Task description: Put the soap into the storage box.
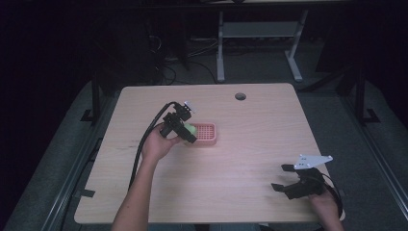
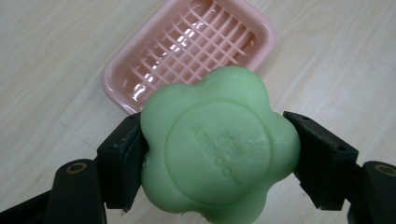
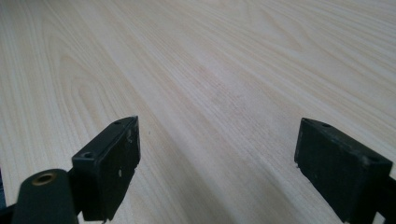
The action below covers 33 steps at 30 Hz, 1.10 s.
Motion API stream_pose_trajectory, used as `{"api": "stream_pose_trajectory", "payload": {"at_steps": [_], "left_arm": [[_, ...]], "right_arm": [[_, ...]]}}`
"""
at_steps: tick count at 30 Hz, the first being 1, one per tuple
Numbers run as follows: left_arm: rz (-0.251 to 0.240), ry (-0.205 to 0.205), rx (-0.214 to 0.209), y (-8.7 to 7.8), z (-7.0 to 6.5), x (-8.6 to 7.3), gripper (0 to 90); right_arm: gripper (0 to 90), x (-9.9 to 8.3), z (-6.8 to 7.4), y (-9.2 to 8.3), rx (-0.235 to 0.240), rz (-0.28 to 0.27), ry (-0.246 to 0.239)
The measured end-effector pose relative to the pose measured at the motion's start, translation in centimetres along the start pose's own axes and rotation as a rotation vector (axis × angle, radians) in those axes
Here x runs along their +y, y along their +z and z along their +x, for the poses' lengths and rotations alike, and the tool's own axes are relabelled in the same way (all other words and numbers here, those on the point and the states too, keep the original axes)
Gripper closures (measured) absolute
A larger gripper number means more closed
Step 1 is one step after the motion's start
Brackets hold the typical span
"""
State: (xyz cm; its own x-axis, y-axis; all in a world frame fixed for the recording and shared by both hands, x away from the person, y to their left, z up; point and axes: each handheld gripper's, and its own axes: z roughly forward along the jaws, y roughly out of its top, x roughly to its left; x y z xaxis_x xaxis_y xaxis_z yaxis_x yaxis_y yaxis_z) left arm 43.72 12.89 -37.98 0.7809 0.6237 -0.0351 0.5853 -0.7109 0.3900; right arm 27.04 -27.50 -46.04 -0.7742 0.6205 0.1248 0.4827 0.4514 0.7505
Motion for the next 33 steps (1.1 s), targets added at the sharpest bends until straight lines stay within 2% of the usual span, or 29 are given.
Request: {"api": "stream_pose_trajectory", "payload": {"at_steps": [11, 17, 24, 33], "left_arm": [[0.019, 0.000, -0.001, 0.6, 0.5, 2.4, 26.5], [0.038, -0.009, 0.005, 1.6, 0.5, 3.7, 26.5], [0.057, -0.014, 0.002, 2.7, 0.6, 4.2, 26.5], [0.069, -0.053, -0.008, 4.1, 0.9, 4.5, 26.4]], "right_arm": [[13.8, 0.0, 0.0, -0.1, 0.000, -0.001, 0.003], [13.8, 0.0, 0.0, 0.0, 0.001, -0.002, 0.002], [13.8, 0.0, 0.0, 0.0, 0.001, -0.003, 0.000], [13.8, 0.0, 0.0, 0.0, 0.002, -0.003, 0.001]]}}
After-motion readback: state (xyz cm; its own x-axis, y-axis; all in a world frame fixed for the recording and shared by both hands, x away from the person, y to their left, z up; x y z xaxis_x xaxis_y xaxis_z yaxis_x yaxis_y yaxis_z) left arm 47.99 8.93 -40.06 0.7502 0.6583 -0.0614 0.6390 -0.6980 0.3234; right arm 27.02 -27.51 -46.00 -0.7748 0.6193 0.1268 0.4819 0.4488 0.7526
